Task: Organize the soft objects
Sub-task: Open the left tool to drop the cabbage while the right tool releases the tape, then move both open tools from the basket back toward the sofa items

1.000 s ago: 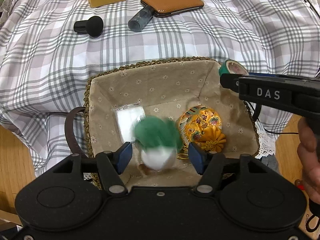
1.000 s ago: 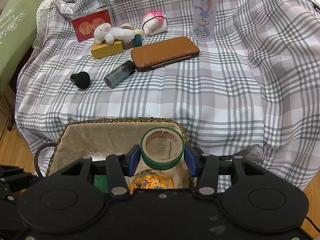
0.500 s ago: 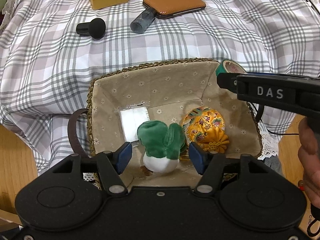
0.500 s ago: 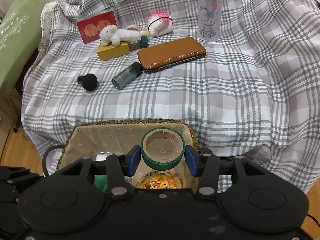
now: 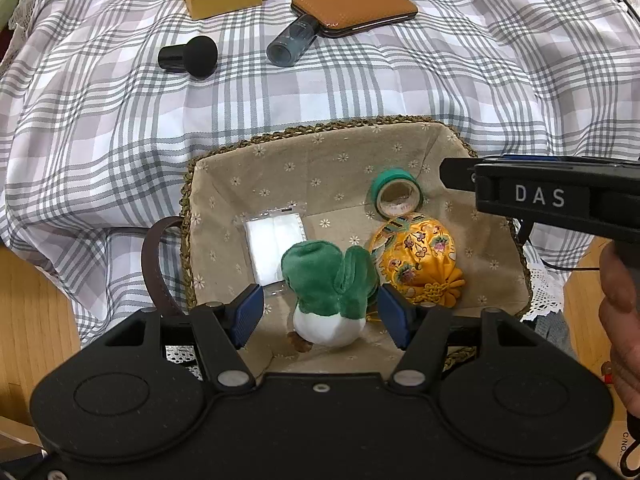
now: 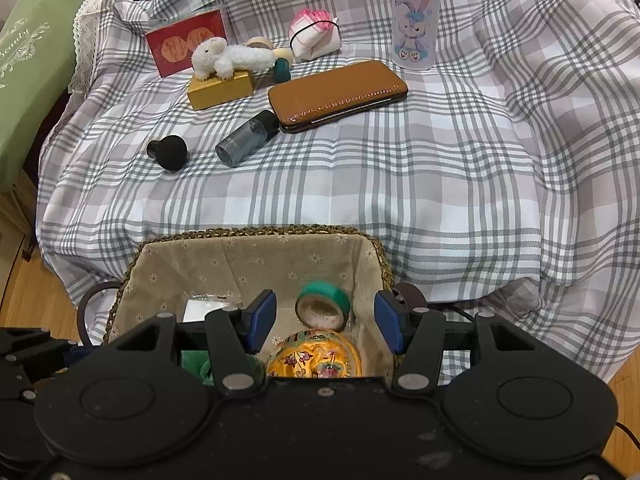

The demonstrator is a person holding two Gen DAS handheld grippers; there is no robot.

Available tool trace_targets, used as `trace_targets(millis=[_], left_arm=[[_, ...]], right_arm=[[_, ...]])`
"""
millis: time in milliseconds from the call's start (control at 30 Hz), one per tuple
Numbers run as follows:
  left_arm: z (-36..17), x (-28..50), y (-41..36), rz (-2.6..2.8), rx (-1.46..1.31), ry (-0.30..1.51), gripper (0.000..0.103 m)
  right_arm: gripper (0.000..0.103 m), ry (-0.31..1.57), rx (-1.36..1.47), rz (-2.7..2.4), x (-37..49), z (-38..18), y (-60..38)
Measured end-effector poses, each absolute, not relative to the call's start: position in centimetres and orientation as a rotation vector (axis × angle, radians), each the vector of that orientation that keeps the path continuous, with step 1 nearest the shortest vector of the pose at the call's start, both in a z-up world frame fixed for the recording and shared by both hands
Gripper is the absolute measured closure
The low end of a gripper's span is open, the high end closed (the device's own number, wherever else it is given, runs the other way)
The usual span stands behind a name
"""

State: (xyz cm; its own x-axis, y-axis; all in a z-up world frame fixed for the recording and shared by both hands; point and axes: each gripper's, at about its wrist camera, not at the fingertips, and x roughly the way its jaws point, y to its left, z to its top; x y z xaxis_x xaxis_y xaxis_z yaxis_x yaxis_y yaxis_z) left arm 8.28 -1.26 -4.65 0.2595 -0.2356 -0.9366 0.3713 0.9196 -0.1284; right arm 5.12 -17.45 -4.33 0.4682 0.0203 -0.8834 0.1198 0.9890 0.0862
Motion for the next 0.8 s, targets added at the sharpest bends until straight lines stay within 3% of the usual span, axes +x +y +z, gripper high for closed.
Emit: trace_targets(millis=[800], left_arm=[[-3.7,10.0,-0.6,-0.37,0.128,1.194,0.043]], right_arm=[[0.049,1.107,0.158,-0.072,6.0,-4.7,-17.9]])
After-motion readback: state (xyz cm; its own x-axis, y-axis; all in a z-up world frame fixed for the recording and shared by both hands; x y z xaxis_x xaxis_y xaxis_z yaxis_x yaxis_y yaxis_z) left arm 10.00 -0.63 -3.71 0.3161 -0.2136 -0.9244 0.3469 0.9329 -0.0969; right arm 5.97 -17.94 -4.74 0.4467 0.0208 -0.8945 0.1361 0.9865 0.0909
